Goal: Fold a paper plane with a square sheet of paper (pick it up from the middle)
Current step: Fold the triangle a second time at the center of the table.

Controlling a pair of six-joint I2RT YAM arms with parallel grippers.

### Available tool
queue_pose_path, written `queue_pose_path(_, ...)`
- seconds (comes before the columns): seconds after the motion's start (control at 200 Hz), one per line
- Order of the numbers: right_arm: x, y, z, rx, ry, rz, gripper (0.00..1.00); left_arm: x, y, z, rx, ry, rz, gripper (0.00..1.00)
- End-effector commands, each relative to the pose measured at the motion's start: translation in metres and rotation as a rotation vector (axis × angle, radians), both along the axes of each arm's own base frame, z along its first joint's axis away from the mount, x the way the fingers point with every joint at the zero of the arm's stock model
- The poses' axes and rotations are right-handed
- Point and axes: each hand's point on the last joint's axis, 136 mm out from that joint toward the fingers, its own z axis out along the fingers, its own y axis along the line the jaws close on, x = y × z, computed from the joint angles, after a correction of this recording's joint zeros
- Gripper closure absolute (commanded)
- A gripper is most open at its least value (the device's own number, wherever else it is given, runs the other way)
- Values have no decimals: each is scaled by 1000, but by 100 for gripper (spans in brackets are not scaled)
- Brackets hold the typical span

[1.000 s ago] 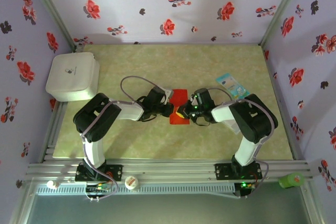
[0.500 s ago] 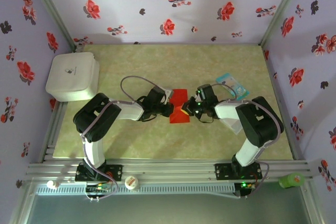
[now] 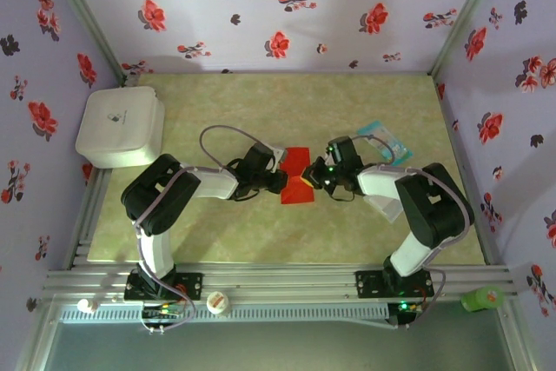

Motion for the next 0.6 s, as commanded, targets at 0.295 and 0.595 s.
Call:
queue_pose_path(0.295, 5, -35, -46, -225, 49, -82, 100, -5, 13, -18, 64, 47, 8, 100)
queue_pose_path(0.595, 15, -37, -25, -119, 33, -109, 100, -4, 13, -16, 69, 40, -1, 100)
